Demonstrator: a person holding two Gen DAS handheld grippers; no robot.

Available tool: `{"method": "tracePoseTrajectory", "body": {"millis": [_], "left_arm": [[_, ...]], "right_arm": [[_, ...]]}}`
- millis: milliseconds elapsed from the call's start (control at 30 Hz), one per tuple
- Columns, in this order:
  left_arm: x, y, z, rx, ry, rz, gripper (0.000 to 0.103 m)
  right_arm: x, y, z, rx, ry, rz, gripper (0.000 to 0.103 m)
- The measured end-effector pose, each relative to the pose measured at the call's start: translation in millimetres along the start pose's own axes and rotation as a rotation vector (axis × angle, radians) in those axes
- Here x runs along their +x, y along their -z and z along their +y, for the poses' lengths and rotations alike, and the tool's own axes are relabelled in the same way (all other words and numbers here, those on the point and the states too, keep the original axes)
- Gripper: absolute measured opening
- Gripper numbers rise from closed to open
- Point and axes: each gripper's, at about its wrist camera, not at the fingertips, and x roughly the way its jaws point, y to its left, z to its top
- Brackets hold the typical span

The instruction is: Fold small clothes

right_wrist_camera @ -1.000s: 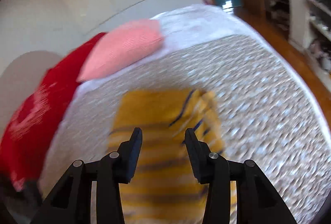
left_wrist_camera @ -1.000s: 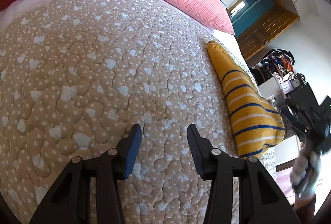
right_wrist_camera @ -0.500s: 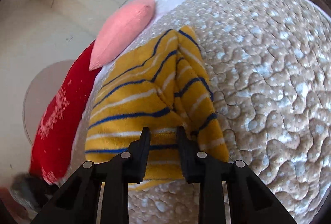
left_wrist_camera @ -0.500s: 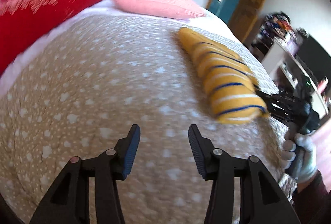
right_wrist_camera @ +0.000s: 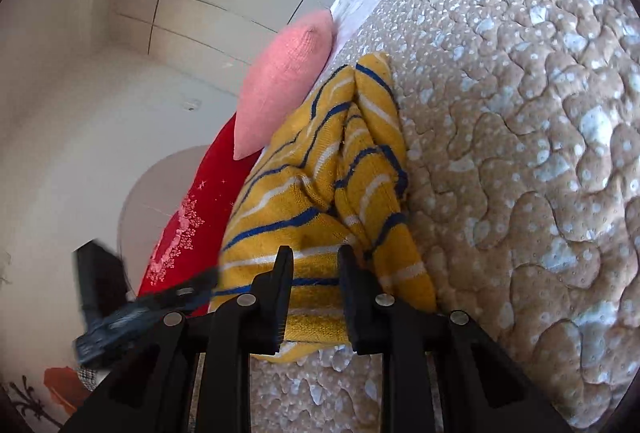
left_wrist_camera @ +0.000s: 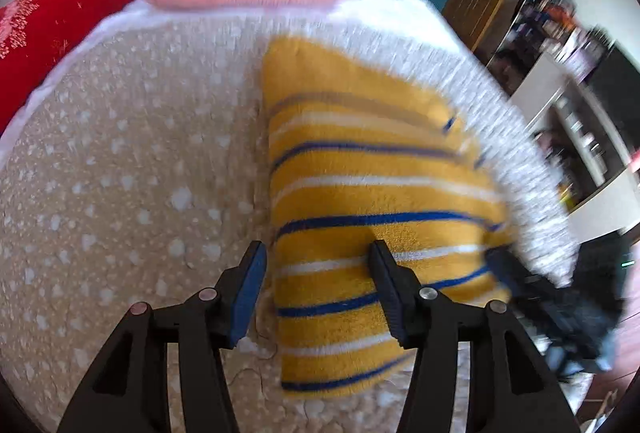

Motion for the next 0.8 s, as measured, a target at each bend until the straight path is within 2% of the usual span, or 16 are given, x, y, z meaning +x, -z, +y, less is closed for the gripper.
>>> {"method": "tracePoseTrajectory", "body": {"millis": [100,167,367,467,567,600,633,667,700,733,767,800], "left_arm": [[-4,12,-3,0.035,-0.016,-0.045,0.053],[-12,20,-6,0.06,-0.023,-0.033,0.053],[-38,54,0,0.026,-0.031,0.017,0.053],[-64,76,-1,0.015,-0.051,-0.028,0.053],[-103,90,-11,0.053,-0.129,-0.166,0.054],[-115,93,-15,0.067,-0.159,-0.217,0.059],[-134,97,-20,0.085,-0.212,-0.302,0.062],[-147,99,-23,0.091,-0.249,-0.365,0.072],[-158,102,-26,0.092,-0.283,-0.428,0.084],[-175,107,-29,0.087,-0.324,-0.529,0.089],[-185,110,-30,0.079,-0.338,-0.586,0.098],[-194,112,-31,0.068,-0.344,-0.638,0.102]], "right_arm": [[-6,2,1,-0.001,0.0,0.003,0.023],[-8,-1,1,0.001,-0.002,0.005,0.023],[-4,-4,2,0.011,0.004,0.005,0.024],[-9,-4,5,0.012,0.022,0.001,0.025],[-23,3,21,-0.046,0.062,-0.031,0.04],[-27,5,31,-0.09,0.101,-0.046,0.05],[-29,7,39,-0.13,0.145,-0.059,0.056],[-32,9,49,-0.181,0.193,-0.078,0.063],[-34,12,62,-0.251,0.239,-0.106,0.063],[-36,14,70,-0.287,0.256,-0.123,0.063],[-37,17,77,-0.321,0.271,-0.142,0.064],[-39,19,83,-0.34,0.281,-0.155,0.065]]}}
